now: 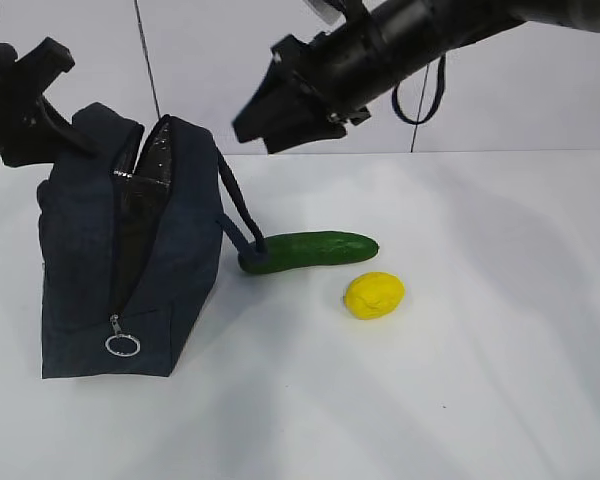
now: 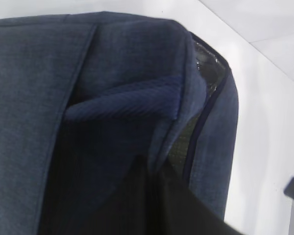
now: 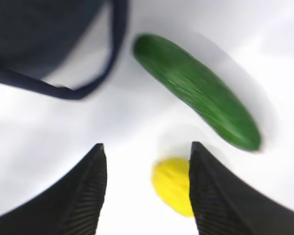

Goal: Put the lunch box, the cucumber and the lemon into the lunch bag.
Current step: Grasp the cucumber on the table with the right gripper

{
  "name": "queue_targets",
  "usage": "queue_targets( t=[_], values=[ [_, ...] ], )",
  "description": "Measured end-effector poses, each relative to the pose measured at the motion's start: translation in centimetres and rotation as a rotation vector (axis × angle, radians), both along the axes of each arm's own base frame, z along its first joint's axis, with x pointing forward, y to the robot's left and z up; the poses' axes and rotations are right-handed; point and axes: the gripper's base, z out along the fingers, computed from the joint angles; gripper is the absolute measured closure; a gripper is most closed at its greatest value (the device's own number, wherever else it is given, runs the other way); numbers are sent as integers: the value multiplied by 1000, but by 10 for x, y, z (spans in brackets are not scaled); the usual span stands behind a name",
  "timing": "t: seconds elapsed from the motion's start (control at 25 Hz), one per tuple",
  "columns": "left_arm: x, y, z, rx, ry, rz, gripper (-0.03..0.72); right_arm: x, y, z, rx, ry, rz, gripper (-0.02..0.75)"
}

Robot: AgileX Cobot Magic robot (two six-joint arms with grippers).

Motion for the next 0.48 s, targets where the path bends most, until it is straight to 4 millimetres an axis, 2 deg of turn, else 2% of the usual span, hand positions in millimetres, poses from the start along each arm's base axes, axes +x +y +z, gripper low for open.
queue_targets(
  t=[0.24,0.48],
  values=[
    [-1,-1,-1,0,13,-13,694,5,-29,-20,-403,-115,58,325],
    [-2,0,-1,12,13,-19,694,9,-47,-29,-639,-185,100,325]
  ],
)
